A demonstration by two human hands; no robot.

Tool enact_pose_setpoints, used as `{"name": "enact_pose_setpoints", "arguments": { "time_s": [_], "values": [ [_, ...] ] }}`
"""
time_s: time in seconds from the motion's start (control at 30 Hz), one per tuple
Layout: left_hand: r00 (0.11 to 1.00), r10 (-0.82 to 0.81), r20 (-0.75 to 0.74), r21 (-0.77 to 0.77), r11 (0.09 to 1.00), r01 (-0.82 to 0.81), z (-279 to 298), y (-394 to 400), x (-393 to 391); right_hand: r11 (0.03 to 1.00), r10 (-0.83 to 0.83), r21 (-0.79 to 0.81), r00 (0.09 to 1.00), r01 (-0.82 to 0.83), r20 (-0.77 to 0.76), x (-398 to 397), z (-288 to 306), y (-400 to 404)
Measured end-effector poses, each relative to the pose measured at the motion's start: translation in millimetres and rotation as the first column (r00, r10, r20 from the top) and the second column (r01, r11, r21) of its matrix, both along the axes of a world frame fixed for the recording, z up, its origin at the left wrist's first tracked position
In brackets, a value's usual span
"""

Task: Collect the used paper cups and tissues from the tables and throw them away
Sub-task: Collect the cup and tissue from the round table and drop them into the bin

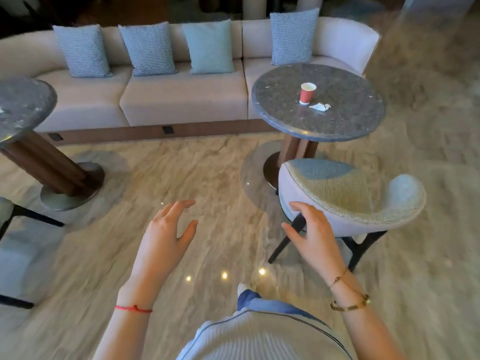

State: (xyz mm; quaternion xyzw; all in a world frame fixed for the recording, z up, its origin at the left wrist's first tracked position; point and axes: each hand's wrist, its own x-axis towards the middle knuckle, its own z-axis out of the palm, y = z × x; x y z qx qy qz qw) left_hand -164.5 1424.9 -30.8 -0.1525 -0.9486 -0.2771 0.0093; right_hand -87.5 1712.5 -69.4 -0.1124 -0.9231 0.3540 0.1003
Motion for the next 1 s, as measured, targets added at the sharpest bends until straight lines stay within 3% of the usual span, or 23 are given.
{"name": "enact_pose_setpoints", "arguments": {
  "time_s": [0.3,0.53,0.73,1.0],
  "values": [
    [1.000,-0.025,0.000,0.037,0.999,0.025,4,50,-186,0.999,-0.034,0.027,0.999,0.034,-0.027,-193,9,52],
    [0.978,-0.210,0.000,0.054,0.976,0.210,-13,117,-365,0.968,-0.249,0.002,0.967,0.249,-0.045,-317,-13,109],
    [0.909,-0.416,0.004,0.062,0.908,0.415,-15,202,-515,0.894,-0.448,0.003,0.893,0.448,-0.041,-419,-25,168],
    [0.774,-0.630,0.060,0.133,0.774,0.620,-40,354,-633,0.743,-0.663,-0.006,0.736,0.670,0.137,-498,-59,258]
  ]
}}
